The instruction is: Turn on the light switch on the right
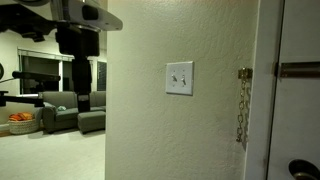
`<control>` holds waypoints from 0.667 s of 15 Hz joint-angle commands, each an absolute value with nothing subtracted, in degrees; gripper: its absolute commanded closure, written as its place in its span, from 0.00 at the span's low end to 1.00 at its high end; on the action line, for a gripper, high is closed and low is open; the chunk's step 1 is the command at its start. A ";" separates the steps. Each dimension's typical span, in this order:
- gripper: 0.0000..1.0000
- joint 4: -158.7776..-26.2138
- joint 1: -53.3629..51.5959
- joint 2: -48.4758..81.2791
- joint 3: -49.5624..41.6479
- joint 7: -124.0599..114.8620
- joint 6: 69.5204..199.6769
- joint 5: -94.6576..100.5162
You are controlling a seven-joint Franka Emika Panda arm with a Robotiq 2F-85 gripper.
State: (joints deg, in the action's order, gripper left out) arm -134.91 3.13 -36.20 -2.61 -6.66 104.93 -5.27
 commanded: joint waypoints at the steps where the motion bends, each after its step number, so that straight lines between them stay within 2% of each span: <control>1: 0.00 -132.16 3.14 -30.73 -1.78 -5.25 109.10 -4.42; 7: 0.00 -124.81 2.83 -20.08 -0.92 -3.41 115.69 -2.52; 10: 0.00 -125.05 2.71 -19.97 -1.00 -4.15 115.42 -2.78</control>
State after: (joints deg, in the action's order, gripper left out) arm -125.06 3.00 -19.88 -0.72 -4.07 115.54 -2.85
